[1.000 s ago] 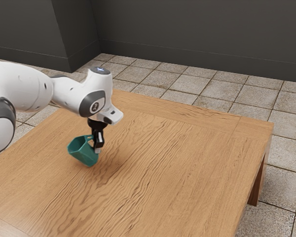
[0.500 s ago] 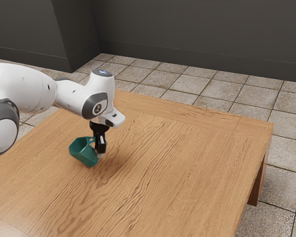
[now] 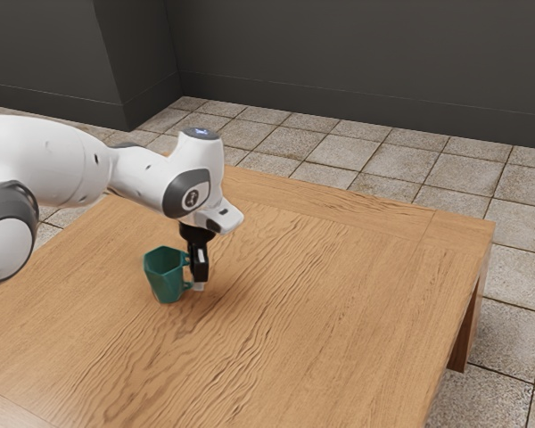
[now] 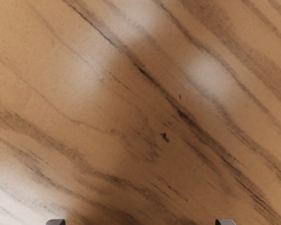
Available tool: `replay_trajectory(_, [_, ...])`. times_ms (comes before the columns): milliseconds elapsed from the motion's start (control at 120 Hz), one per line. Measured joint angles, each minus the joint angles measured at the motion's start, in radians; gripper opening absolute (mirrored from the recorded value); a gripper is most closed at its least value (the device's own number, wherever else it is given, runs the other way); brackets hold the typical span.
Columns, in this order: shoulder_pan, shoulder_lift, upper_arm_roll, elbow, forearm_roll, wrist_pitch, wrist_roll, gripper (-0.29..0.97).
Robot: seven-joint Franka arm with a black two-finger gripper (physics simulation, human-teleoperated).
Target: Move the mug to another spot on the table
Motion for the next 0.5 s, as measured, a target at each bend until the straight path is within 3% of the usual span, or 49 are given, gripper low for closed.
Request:
replay_trajectory(233, [0.0,-0.001,-0.024,0.014,0.0,-0.002,0.005,0.39])
replay_trajectory(350, [-0.003,-0.029,-0.118,0.05,0.001,-0.018,0.0,0.4])
replay_trajectory(433, [-0.008,-0.133,-0.201,0.062,0.007,-0.067,-0.013,0.47])
replay_trajectory(500, [-0.006,-0.308,-0.265,0.067,-0.012,-0.178,-0.061,0.53])
